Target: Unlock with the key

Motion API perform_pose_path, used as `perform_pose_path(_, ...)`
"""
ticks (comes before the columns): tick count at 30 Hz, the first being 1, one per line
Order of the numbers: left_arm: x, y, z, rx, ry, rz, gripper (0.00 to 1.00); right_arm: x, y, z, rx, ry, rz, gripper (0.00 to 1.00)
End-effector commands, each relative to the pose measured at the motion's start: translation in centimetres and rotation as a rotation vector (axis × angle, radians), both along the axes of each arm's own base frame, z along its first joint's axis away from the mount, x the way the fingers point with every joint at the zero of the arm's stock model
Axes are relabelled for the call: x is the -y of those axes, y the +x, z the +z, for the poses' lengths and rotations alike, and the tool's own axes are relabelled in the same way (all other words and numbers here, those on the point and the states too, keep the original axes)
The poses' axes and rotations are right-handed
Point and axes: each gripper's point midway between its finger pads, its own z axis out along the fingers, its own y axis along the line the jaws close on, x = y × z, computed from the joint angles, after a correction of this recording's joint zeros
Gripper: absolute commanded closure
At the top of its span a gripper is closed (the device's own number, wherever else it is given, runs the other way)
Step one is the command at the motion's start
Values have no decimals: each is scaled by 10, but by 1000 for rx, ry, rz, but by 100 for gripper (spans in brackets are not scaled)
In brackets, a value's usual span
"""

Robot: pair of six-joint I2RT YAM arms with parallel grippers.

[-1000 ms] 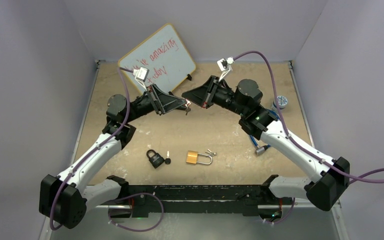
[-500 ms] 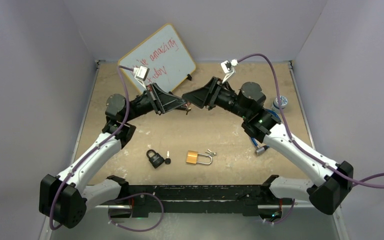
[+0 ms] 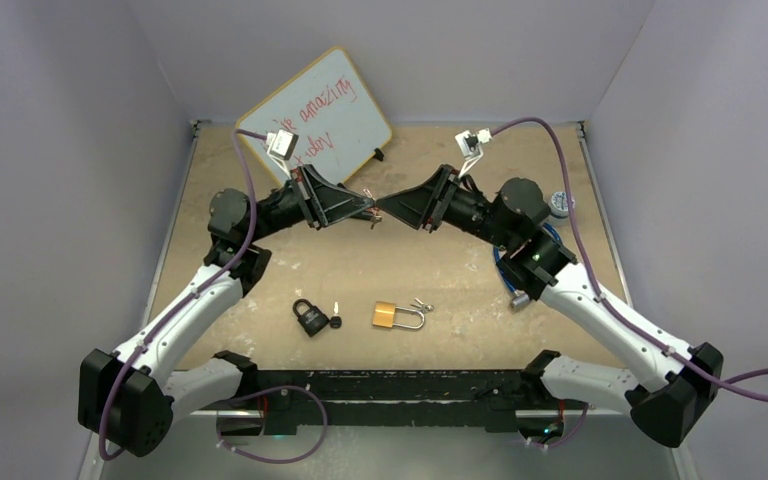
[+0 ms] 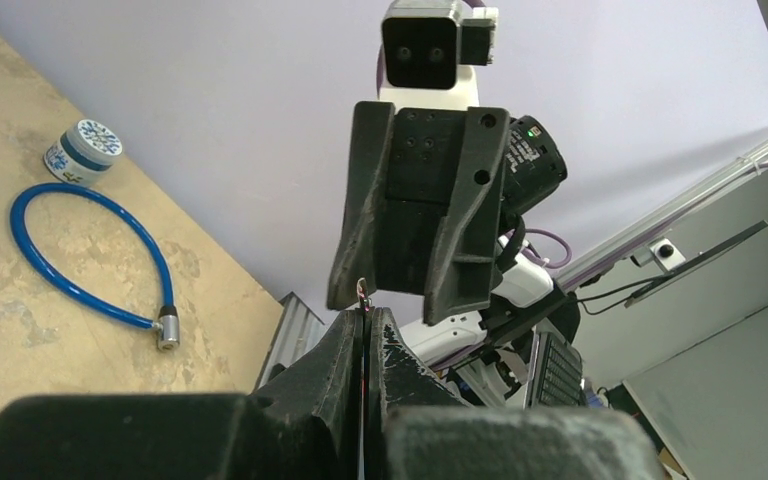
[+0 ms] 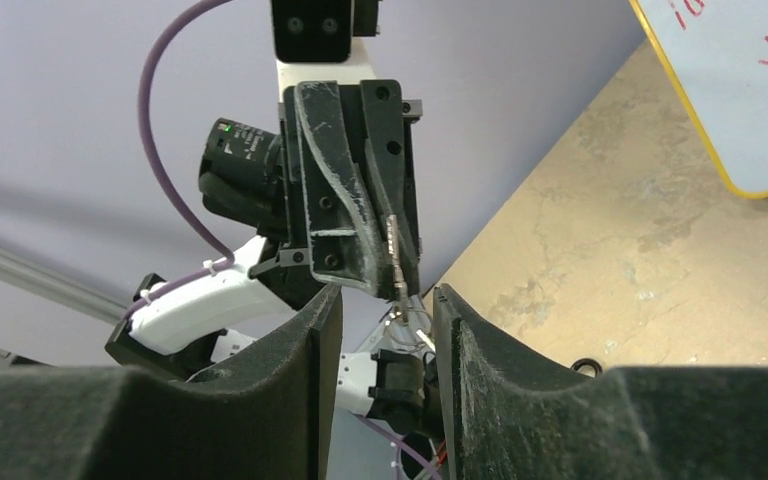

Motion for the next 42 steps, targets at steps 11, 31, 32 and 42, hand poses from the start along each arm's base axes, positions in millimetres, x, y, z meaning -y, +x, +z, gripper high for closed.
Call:
perform_pose_path(11,-7,-18,35,96,-73,-13,100,-14,-16,18,22,73,135,97)
perform_pose_path(31,-8,-8,22,48,-19,51,41,-1,-21,2,39,42,91,100)
perform_pose_path(32,-8,-8,21,48,-19,48,41,-2,-21,1,36,40,95,100)
perform_pose_path(42,-5,-8,16,43,-9,20,61,-11,-21,-1,8,46,144,100)
